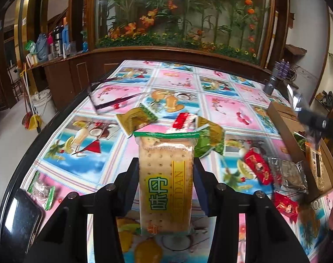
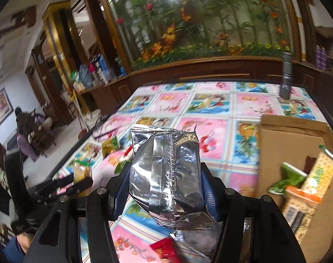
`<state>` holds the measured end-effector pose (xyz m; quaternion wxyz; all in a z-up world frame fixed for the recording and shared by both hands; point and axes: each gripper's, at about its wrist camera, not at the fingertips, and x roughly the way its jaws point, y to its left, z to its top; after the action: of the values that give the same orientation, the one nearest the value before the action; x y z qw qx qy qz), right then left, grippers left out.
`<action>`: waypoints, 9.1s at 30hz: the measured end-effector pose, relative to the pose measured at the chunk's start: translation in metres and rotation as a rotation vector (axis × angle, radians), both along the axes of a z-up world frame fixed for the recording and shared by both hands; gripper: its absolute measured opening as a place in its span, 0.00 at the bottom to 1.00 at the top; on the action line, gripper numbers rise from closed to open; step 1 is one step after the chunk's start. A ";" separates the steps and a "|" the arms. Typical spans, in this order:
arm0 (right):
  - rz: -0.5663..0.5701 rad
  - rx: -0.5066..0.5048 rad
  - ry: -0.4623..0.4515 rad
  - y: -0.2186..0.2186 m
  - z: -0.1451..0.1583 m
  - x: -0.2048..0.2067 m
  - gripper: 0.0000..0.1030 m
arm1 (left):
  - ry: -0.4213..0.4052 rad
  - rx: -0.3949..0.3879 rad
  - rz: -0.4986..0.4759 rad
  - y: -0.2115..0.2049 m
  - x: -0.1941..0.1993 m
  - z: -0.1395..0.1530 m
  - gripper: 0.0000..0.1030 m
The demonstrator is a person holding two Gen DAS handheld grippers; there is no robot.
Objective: Organize snacks
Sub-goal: 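Carry the WEIDAN pack and silver foil packet over the cardboard box, then lower both packs into the box and open both tools, then withdraw both tools from the box back toward the snack pile, then grasp a green snack packet with the left tool while the right grasps a silver foil packet, then lift the green packet and silver foil packet from the table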
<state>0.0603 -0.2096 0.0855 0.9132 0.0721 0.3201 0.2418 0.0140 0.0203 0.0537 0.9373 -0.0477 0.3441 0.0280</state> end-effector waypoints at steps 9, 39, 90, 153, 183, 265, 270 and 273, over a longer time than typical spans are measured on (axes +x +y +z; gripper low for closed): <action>-0.154 0.115 -0.018 -0.073 0.017 0.008 0.61 | -0.041 0.029 -0.083 -0.051 0.011 0.018 0.45; -0.579 0.072 0.202 -0.215 -0.023 0.036 0.61 | 0.095 -0.050 -0.460 -0.283 0.093 -0.009 0.45; -0.567 -0.064 0.207 -0.192 -0.036 0.045 0.61 | -0.037 0.116 -0.453 -0.296 0.068 -0.008 0.47; -0.584 0.025 0.003 -0.184 0.009 0.014 0.72 | -0.035 0.061 -0.259 -0.149 0.043 0.034 0.69; -0.132 0.016 0.032 -0.095 -0.001 0.017 0.73 | 0.298 -0.061 -0.141 -0.034 0.093 -0.028 0.33; 0.002 0.049 -0.004 -0.042 -0.014 0.007 0.59 | -0.151 0.288 -0.112 -0.097 0.043 0.026 0.33; 0.001 0.049 -0.004 -0.041 -0.014 0.007 0.59 | -0.158 0.301 -0.114 -0.100 0.042 0.026 0.33; 0.001 0.049 -0.004 -0.041 -0.014 0.007 0.59 | -0.161 0.307 -0.116 -0.101 0.041 0.026 0.33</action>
<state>0.0676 -0.2510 0.0714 0.9116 0.0941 0.3124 0.2500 0.0545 -0.0805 0.0793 0.9582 0.1137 0.2617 0.0224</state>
